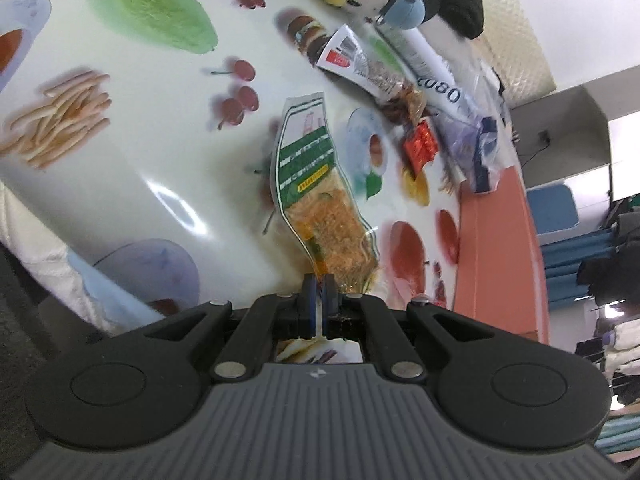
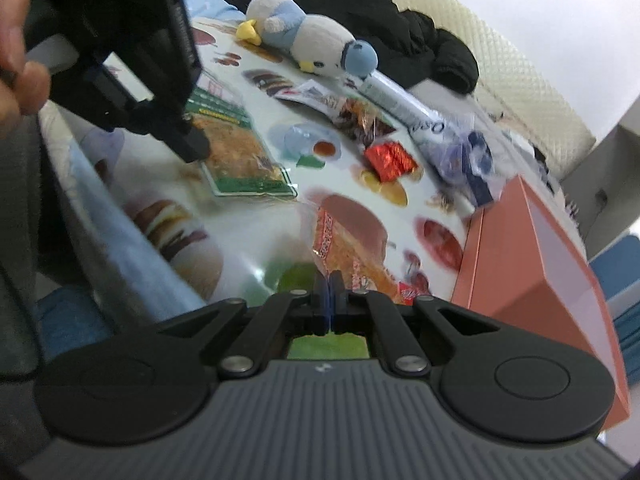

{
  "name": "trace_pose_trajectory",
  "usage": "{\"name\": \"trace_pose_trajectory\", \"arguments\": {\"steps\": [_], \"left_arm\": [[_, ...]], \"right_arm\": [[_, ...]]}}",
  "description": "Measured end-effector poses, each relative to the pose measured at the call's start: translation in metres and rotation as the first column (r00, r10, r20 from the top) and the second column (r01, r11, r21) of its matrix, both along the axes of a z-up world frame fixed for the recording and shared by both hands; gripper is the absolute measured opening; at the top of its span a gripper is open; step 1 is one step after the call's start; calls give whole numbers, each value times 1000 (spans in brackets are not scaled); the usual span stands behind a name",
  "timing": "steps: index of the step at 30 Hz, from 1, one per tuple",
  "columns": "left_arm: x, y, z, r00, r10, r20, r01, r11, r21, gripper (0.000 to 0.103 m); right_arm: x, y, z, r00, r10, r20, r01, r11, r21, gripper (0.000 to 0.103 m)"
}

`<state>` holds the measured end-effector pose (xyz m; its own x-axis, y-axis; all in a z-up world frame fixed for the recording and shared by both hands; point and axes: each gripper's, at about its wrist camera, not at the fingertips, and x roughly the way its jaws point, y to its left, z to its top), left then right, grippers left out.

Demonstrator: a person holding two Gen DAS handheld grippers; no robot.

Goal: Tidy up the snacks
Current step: 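Open both tools to set the two packets down on the sheet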

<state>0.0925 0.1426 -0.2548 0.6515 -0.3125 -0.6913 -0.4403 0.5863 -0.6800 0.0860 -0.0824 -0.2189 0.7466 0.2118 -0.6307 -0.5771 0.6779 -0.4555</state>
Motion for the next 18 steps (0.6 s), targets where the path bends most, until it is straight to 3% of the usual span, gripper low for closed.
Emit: {"name": "trace_pose_trajectory", "arguments": {"steps": [4, 9, 12, 13, 16, 18], "left_arm": [[2, 0, 2, 999, 5, -45, -5, 1000, -2, 3], [12, -4, 12, 995, -51, -88, 55, 997, 46, 5], [15, -7, 16, 990, -80, -113, 90, 993, 78, 16], [14, -8, 17, 989, -87, -117, 98, 991, 93, 24], [12, -12, 22, 987, -104, -124, 119, 985, 122, 45], [10, -14, 26, 984, -115, -135, 136, 978, 159, 55]], "right_arm": [[5, -12, -2, 996, -28, -88, 34, 997, 70, 4], [11, -23, -2, 984, -50, -169, 79, 983, 166, 6], [13, -32, -1, 975, -48, -215, 98, 969, 227, 10], [15, -37, -1, 970, -45, -237, 108, 960, 257, 14], [20, -49, 1, 953, -37, -299, 142, 931, 336, 44], [20, -53, 1, 947, -27, -321, 151, 917, 369, 52]]}}
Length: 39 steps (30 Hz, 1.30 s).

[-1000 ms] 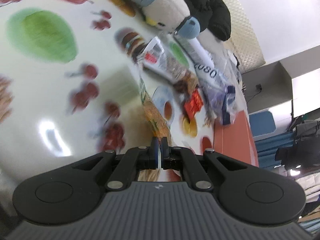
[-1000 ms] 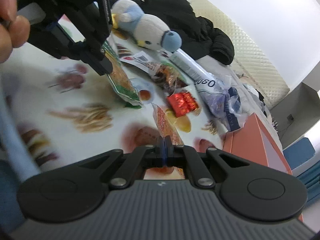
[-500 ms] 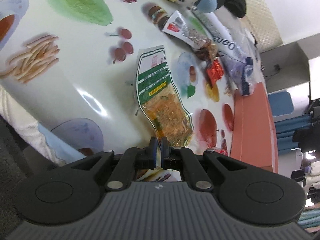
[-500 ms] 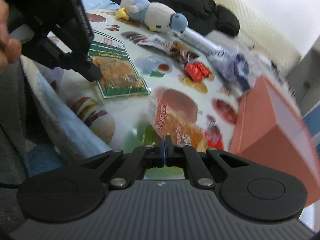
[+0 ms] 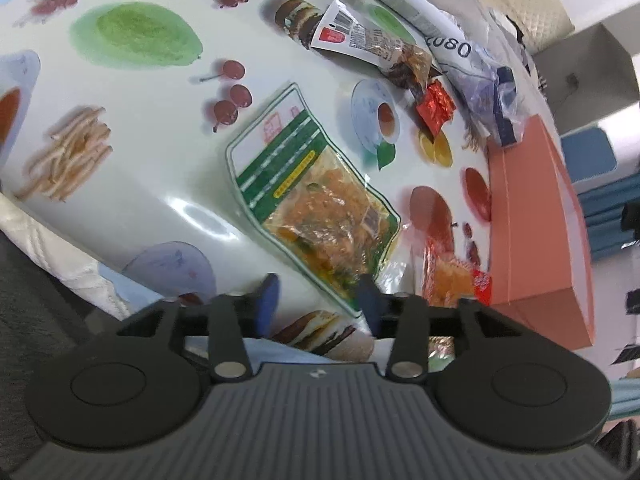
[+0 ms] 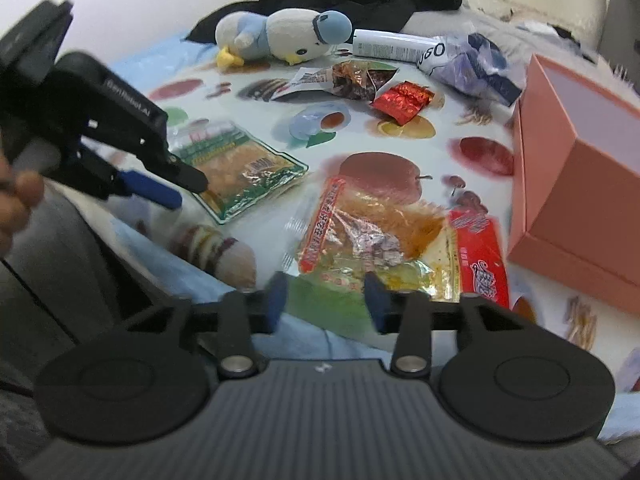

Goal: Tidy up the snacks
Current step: 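Open both tools to set the two packets down on the sheet, then grasp the green-labelled packet with the left tool while the right tool grasps the orange red-labelled packet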

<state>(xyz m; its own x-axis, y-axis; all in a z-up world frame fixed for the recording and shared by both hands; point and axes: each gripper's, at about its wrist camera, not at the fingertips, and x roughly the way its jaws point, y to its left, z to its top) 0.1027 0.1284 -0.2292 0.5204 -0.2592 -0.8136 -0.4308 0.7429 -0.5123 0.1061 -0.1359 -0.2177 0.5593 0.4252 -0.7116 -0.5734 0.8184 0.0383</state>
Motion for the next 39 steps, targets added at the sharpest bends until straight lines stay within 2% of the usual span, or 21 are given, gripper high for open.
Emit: {"name": "trace_pose_trajectory", "arguments": {"steps": [2, 4, 7, 10, 16, 21, 25, 26, 29, 33, 36, 37, 38, 39], "left_arm": [[-2, -3, 5, 1000, -26, -11, 27, 998, 63, 61], [-4, -2, 9, 999, -44, -12, 45, 995, 92, 70], [-7, -1, 15, 997, -74, -8, 74, 989, 130, 79], [-8, -2, 23, 994, -107, 1, 105, 972, 210, 86], [-7, -7, 37, 986, -165, 30, 146, 933, 328, 91], [3, -18, 49, 962, -270, 47, 225, 877, 424, 92], [14, -31, 56, 924, -376, 66, 289, 801, 524, 93], [18, -34, 55, 914, -399, 67, 306, 791, 530, 93], [30, -40, 48, 893, -443, 73, 346, 783, 518, 93], [46, -49, 28, 870, -491, 34, 405, 753, 519, 93], [52, -52, 18, 862, -506, 17, 426, 744, 515, 93], [53, -51, 16, 860, -510, 17, 432, 745, 508, 93], [54, -51, 14, 859, -512, 14, 436, 744, 506, 93], [55, -52, 13, 858, -514, 12, 437, 742, 509, 93]], "right_arm": [[0, -2, 1, 1000, 4, -15, -4, 1000, 29, 72], [-1, -6, 2, 999, 12, -33, -9, 997, 75, 86], [1, -10, 4, 998, 17, -61, -7, 989, 148, 86], [2, -12, 7, 999, 0, -53, 10, 983, 181, 86], [6, -19, 14, 998, -62, -24, 66, 966, 248, 86], [18, -23, 12, 992, -124, 0, 121, 962, 245, 86], [31, -23, 6, 986, -164, 35, 153, 966, 210, 86], [35, -23, 4, 985, -168, 35, 157, 966, 207, 86], [50, -19, -4, 985, -173, 28, 165, 970, 179, 86], [65, -10, -18, 985, -171, 2, 169, 977, 132, 86], [70, -6, -27, 986, -169, -9, 169, 979, 116, 86], [69, -5, -29, 986, -165, -4, 165, 980, 108, 87], [69, -3, -31, 987, -159, 13, 157, 983, 94, 96], [68, 0, -33, 988, -152, 35, 149, 986, 71, 100]]}}
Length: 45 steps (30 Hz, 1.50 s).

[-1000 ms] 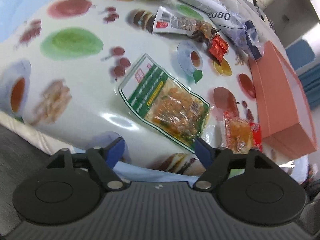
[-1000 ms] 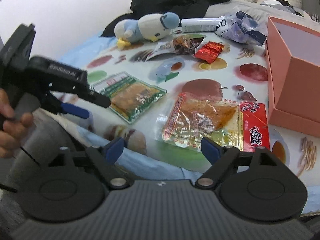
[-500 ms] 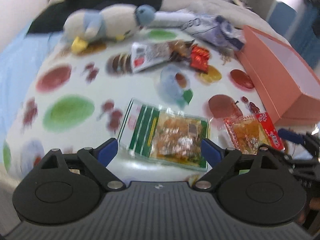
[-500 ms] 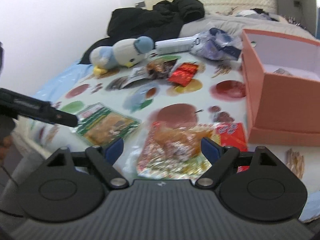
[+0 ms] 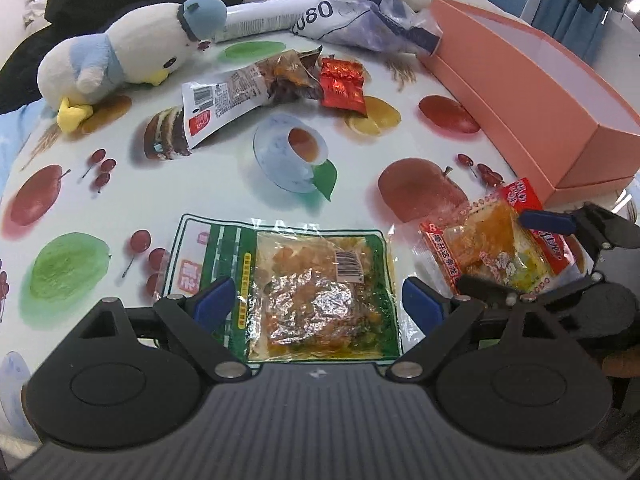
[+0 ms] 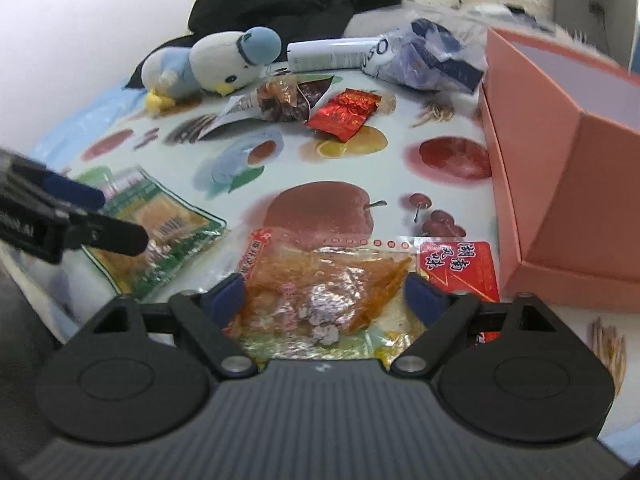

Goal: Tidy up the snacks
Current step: 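Grasp the green-labelled packet with the left tool while the right tool grasps the orange red-labelled packet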

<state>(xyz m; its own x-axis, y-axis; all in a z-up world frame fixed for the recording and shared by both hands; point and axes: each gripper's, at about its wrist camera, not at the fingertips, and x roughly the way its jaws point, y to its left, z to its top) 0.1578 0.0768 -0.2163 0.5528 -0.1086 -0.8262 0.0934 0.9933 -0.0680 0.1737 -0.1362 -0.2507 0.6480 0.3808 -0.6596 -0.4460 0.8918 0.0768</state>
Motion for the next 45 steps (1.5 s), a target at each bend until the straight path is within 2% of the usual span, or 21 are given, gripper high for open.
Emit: {"name": "trace_pose_trajectory", "arguments": {"steps": [2, 6, 15, 18, 20, 21, 23, 25, 31, 34, 45], "left_arm": [[1, 0, -2, 1000, -1, -5, 1, 1000, 7, 93], [4, 4, -8, 1000, 7, -30, -7, 1000, -7, 93], [7, 3, -13, 999, -12, -53, 11, 1000, -19, 95], [9, 3, -16, 998, -8, -67, 7, 1000, -10, 96], [10, 4, -19, 997, -3, -75, 3, 1000, -3, 98], [10, 4, -20, 997, -1, -76, 0, 1000, -3, 98], [11, 4, -22, 997, -3, -79, 3, 1000, -1, 99], [12, 2, -24, 997, -7, -80, 8, 1000, 12, 100], [14, -3, -29, 997, 12, -71, -9, 999, 51, 99], [14, -7, -29, 999, 14, -45, -11, 998, 54, 90], [21, -5, -16, 999, 23, -44, -23, 1000, -7, 59]], "right_arm": [[-2, 5, -6, 999, 29, 20, -28, 998, -53, 103], [-1, 2, -11, 998, 62, 25, -61, 998, -26, 103], [7, 3, -11, 994, 108, -16, -109, 994, -31, 100], [5, 6, -8, 990, 142, -16, -142, 989, -31, 88], [2, 9, -6, 987, 160, -13, -160, 986, -35, 74], [0, 11, -5, 986, 169, -11, -169, 985, -39, 71], [-4, 14, -3, 983, 181, -4, -181, 982, -43, 56], [-7, 15, 1, 984, 179, 1, -179, 982, -54, 49], [-10, 1, 10, 995, 103, -9, -103, 994, -46, 45], [-11, -11, 14, 998, 65, -23, -66, 998, -7, 45], [-20, -25, 26, 1000, 5, -17, -5, 1000, 7, 45]]}}
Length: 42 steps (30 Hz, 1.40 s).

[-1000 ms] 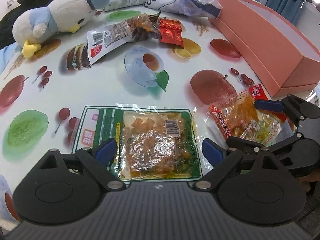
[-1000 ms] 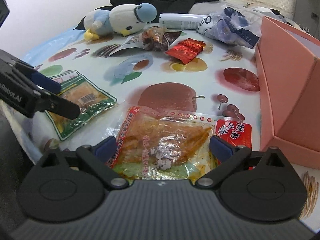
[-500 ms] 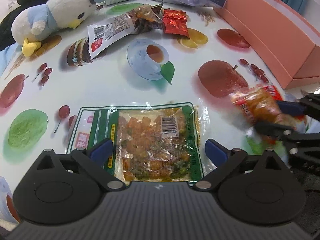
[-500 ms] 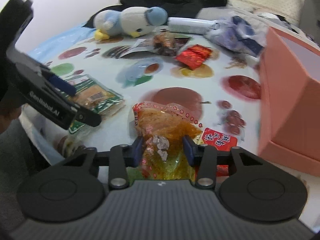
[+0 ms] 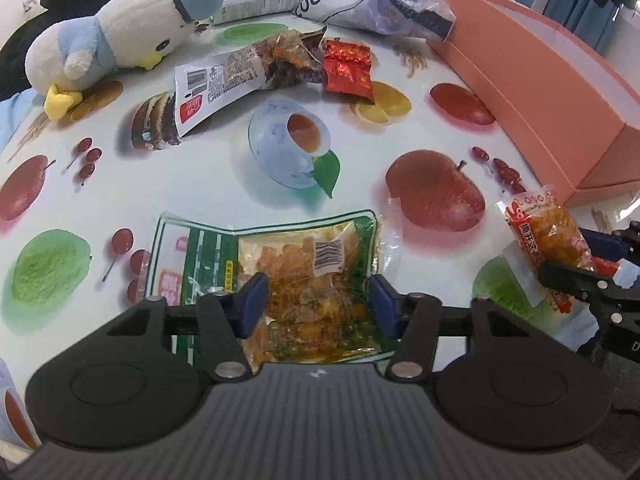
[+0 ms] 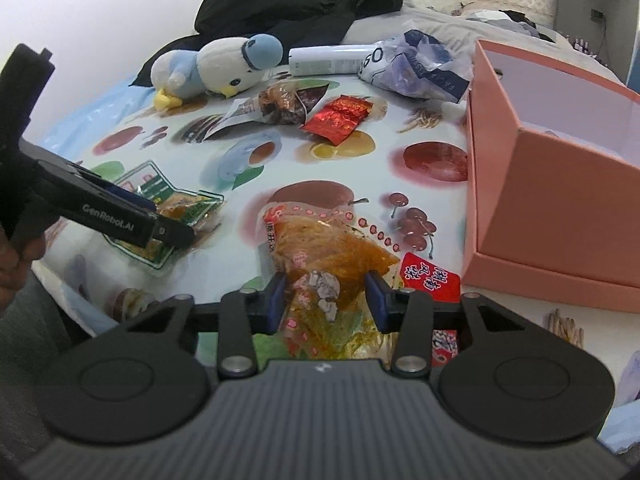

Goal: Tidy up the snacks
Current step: 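Grasp the green-labelled packet with the left tool while the right tool grasps the orange red-labelled packet, then carry both packets over the pink box with both tools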

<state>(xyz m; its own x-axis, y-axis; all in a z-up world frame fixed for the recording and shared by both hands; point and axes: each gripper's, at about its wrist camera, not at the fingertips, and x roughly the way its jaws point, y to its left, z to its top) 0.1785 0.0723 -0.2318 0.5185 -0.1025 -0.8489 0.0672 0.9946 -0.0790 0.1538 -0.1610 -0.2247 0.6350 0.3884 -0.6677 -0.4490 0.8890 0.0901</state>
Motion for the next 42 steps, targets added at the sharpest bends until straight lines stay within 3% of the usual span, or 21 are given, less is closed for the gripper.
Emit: {"name": "trace_pose_trajectory", "arguments": {"steps": [2, 8, 15, 27, 42], "left_arm": [[0, 0, 4, 1000, -1, 7, 1, 1000, -12, 44], [-2, -4, 12, 1000, 9, 12, -9, 999, -31, 28], [-8, -4, 26, 998, 52, 30, -50, 996, -68, 25], [-29, -12, 84, 985, 136, 110, -115, 978, -174, 25], [-52, -69, 144, 981, 56, 183, -7, 966, -258, 25]], "right_arm": [[-2, -3, 4, 1000, -10, 5, 10, 1000, 6, 45], [-5, -12, 12, 999, -46, 1, 46, 998, 38, 44], [-8, -17, 21, 997, -74, -6, 74, 995, 64, 42], [-25, -25, 58, 992, -122, 21, 120, 989, 88, 40], [-56, -61, 118, 959, -267, 93, 257, 961, 101, 39]]}}
